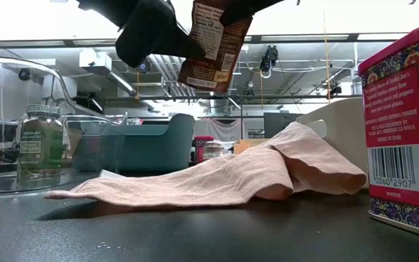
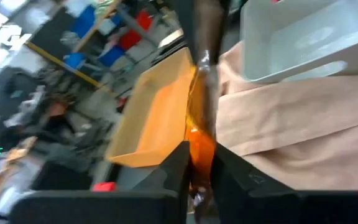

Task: Sort spices by type
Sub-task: Put the top orange seasoning bag into the orange bin

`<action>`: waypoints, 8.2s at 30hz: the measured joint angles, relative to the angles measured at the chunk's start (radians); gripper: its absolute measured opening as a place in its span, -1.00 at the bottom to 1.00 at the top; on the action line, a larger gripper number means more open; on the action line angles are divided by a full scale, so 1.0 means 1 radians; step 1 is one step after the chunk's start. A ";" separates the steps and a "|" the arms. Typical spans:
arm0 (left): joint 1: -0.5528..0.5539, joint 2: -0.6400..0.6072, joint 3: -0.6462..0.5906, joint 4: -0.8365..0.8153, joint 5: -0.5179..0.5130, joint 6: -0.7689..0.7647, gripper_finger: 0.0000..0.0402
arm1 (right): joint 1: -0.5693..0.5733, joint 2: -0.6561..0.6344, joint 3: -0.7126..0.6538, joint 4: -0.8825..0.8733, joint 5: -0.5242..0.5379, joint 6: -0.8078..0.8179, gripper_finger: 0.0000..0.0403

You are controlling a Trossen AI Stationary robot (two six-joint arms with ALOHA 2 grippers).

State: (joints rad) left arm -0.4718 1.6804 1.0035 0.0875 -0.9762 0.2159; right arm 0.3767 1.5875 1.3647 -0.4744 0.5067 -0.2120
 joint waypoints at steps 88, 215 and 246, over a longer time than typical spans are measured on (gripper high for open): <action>0.100 -0.699 -0.099 -0.388 0.476 0.011 -0.05 | -0.064 0.261 0.039 -0.316 -0.540 0.359 -0.04; 0.095 -0.137 -0.206 1.087 0.073 0.727 -0.98 | -0.100 0.048 -0.560 1.780 0.097 0.212 -0.61; 0.042 -0.271 -0.198 0.237 0.332 0.120 -0.99 | 0.049 -0.173 -0.161 0.413 0.110 0.068 0.02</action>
State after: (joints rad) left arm -0.4301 1.4094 0.8053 0.3250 -0.6446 0.3357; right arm 0.4255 1.4148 1.2032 -0.0614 0.6165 -0.1439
